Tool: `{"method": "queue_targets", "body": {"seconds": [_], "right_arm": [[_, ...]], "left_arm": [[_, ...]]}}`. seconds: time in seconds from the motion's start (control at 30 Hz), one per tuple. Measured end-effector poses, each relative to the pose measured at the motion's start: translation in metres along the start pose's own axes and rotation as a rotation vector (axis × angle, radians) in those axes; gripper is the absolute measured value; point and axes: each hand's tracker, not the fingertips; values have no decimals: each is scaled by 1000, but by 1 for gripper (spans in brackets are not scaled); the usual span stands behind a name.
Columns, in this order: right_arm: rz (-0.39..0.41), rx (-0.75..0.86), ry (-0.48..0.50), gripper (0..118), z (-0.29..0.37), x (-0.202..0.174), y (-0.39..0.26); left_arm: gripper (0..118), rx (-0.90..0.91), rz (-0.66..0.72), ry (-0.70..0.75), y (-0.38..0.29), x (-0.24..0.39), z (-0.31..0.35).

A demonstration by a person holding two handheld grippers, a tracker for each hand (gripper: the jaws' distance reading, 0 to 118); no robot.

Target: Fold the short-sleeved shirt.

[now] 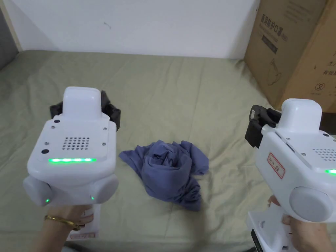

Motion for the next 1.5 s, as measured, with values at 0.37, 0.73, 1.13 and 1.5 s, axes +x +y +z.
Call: {"method": "queue_targets", "body": {"seconds": [0.37, 0.73, 1.13, 1.5], "right_arm": [[1, -31, 14, 0, -1, 1, -7], [13, -86, 43, 0, -27, -1, -13], [36, -211, 32, 0, -75, 2, -37], [46, -302, 6, 0, -109, 11, -59]], "left_arm": [[0, -87, 97, -82, -9, -4, -3], [93, -519, 193, -171, -8, -13, -97], [114, -1046, 34, -195, -110, 38, -236], [33, -1184, 33, -256, -153, 63, -269]]}}
